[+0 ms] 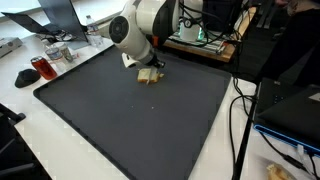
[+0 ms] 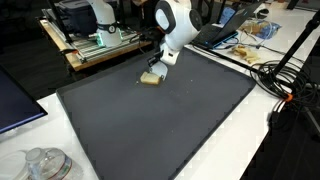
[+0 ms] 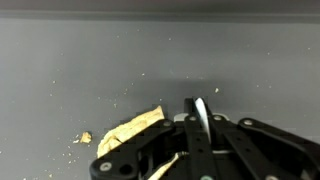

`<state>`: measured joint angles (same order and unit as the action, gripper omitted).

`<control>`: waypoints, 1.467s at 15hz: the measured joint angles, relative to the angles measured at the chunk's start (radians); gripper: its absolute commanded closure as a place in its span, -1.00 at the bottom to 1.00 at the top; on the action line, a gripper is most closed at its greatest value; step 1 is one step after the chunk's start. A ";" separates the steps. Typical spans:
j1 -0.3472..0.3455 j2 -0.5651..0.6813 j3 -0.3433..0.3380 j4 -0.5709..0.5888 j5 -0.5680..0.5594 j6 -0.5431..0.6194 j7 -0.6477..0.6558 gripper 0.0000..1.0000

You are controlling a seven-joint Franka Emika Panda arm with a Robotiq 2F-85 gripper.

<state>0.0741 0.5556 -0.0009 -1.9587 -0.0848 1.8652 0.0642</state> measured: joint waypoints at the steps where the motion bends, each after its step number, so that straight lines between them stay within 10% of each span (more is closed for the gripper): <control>1: 0.000 0.000 0.000 -0.001 0.000 0.001 0.000 0.98; 22: -0.022 0.000 0.001 -0.002 0.046 0.023 -0.019 0.98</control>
<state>0.0519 0.5560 -0.0002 -1.9605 -0.0389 1.8886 0.0448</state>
